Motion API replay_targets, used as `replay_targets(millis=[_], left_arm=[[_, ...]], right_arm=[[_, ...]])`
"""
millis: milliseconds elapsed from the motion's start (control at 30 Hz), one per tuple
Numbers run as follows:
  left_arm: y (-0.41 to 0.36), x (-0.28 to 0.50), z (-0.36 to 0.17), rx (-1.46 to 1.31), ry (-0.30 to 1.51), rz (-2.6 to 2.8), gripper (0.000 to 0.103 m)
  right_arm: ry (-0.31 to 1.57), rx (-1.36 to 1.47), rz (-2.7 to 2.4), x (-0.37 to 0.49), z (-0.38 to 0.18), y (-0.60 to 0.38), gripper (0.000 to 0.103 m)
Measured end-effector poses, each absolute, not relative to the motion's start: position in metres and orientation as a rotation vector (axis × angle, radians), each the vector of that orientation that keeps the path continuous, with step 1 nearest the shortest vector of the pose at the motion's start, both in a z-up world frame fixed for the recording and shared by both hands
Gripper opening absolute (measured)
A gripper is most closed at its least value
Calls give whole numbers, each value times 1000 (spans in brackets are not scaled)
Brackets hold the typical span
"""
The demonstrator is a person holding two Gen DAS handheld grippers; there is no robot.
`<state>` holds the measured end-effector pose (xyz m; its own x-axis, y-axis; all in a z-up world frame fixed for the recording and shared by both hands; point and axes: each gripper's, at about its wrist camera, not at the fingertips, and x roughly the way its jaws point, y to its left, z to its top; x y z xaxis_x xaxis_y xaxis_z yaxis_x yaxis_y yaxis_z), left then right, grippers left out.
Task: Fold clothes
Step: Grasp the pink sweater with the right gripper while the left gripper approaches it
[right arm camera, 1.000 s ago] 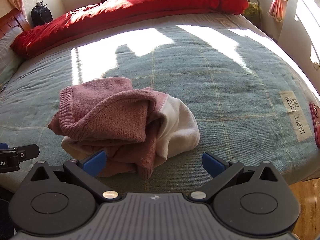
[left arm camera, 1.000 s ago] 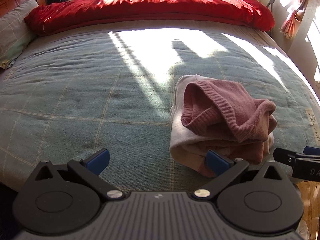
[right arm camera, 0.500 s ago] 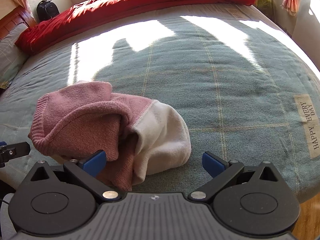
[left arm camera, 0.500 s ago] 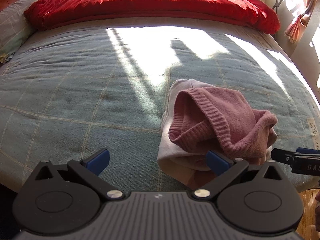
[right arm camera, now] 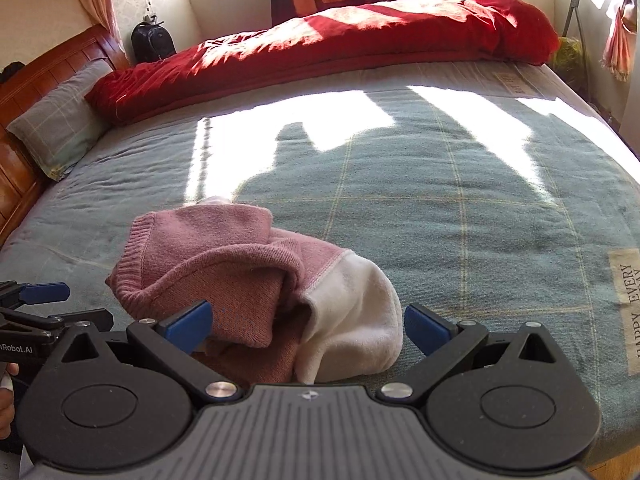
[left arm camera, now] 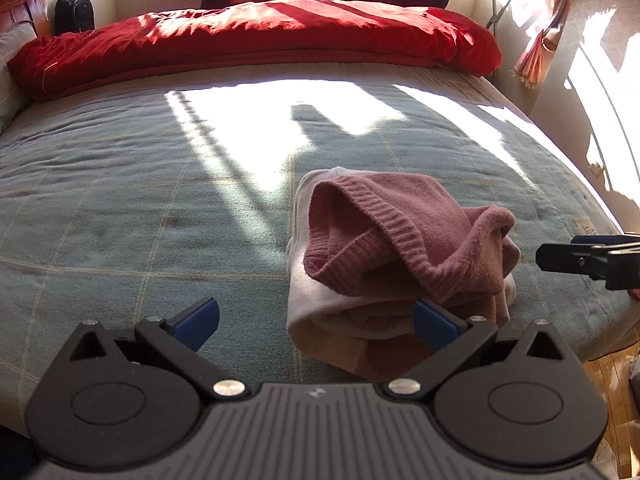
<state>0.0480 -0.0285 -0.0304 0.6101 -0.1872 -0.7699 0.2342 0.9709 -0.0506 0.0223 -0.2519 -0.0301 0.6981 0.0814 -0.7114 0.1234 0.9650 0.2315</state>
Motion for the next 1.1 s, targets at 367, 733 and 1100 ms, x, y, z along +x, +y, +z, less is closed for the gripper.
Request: replay_targets(millis=[367, 733, 1100], left_arm=[[-2, 48, -43, 55, 894, -358, 98], [0, 42, -44, 143, 859, -384, 96], [4, 33, -45, 154, 839, -448, 96]], right_arm=[[819, -29, 82, 33, -10, -211, 86], [824, -344, 266, 49, 9, -164, 77], [900, -764, 531, 68, -2, -143, 54]])
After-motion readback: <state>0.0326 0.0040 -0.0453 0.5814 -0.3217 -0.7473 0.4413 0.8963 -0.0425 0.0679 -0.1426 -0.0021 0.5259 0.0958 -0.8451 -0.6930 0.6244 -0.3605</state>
